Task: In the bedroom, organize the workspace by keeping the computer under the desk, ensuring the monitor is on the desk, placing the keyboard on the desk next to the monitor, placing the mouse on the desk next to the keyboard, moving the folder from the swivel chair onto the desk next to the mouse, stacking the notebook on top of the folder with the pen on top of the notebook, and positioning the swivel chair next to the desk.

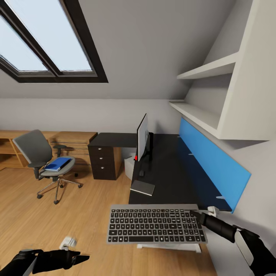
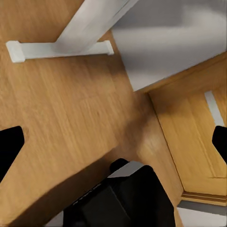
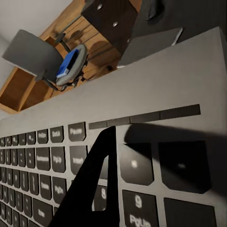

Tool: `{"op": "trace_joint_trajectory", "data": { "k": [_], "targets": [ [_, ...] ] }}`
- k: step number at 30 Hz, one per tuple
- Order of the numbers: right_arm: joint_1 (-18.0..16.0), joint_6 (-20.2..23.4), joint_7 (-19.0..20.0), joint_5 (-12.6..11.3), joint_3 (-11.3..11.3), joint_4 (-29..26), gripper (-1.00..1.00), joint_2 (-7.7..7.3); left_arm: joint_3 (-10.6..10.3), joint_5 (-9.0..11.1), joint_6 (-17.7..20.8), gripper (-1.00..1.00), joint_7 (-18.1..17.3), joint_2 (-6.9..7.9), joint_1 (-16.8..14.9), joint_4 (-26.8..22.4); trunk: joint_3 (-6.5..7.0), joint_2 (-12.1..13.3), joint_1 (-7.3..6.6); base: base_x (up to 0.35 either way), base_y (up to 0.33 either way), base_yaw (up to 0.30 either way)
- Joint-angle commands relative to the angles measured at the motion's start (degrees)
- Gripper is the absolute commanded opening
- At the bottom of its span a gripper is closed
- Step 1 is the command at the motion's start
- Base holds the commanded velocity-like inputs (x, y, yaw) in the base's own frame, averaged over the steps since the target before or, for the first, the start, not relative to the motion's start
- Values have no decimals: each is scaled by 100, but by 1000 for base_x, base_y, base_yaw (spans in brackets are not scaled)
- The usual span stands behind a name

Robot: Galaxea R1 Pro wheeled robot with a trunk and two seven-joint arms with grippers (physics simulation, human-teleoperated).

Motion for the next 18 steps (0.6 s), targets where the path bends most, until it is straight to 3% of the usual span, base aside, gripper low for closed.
{"op": "trace_joint_trajectory", "data": {
  "k": [1, 8, 13, 18],
  "targets": [
    [-2, 59, -25, -51, -14, 4, -100, 2, 4, 31, 59, 100, 56, 1, -1, 42, -2, -5, 2, 0, 0, 0],
    [-2, 43, -298, -98, -30, -1, -100, 9, 252, 102, 47, 100, 940, -47, -1, 259, -2, -5, 2, 0, 0, 0],
    [-2, 34, -374, -108, -19, -2, -100, 27, 758, 449, 27, 100, 1954, -230, -1, 481, -2, -5, 2, 0, 0, 0],
    [-2, 40, -454, -116, -11, -2, -100, 95, 996, 617, -48, 100, 2913, -387, -1, 532, -2, -5, 2, 0, 0, 0]
  ]
}}
